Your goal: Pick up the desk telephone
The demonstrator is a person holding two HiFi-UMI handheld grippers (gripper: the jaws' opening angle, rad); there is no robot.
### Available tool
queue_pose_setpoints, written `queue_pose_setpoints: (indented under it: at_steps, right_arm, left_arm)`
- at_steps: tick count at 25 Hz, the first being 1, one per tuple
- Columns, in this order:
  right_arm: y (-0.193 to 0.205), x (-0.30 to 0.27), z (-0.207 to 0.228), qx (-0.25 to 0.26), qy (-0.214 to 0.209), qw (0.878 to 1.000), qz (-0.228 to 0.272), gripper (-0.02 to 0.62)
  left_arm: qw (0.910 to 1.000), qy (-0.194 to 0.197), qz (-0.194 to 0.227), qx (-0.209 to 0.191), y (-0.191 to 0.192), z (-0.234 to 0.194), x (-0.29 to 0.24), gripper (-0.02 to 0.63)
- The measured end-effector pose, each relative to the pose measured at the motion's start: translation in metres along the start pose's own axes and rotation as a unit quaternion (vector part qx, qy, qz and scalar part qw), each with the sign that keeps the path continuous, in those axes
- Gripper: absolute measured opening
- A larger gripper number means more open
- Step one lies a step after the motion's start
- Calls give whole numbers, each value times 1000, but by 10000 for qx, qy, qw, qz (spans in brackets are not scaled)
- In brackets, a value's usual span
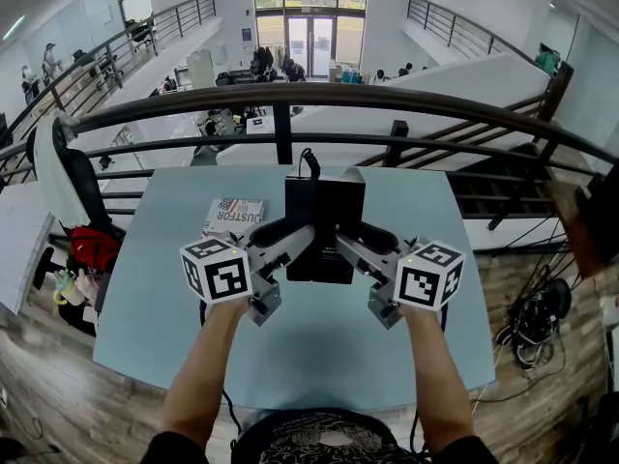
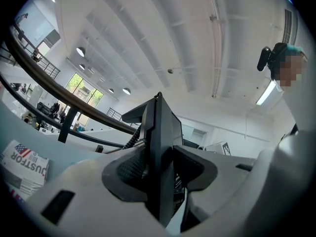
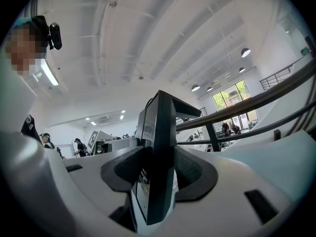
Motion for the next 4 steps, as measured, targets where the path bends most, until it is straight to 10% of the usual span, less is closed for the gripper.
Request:
queue_pose_setpoints:
  at_steps: [4]
  right_arm:
    - [2, 5, -3, -23, 9, 10000, 1, 187]
  left_arm:
    - [10000, 3, -18, 8, 3, 5, 1, 169]
Point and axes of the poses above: the fingertips, and each gripper's own axes: x backward along the fingers, z to its right, y out of its underside, the point moved 7 cm from there along x, backward along the fingers, and after that the axes turned 4 degrees about -z, right-handed, at the moved point
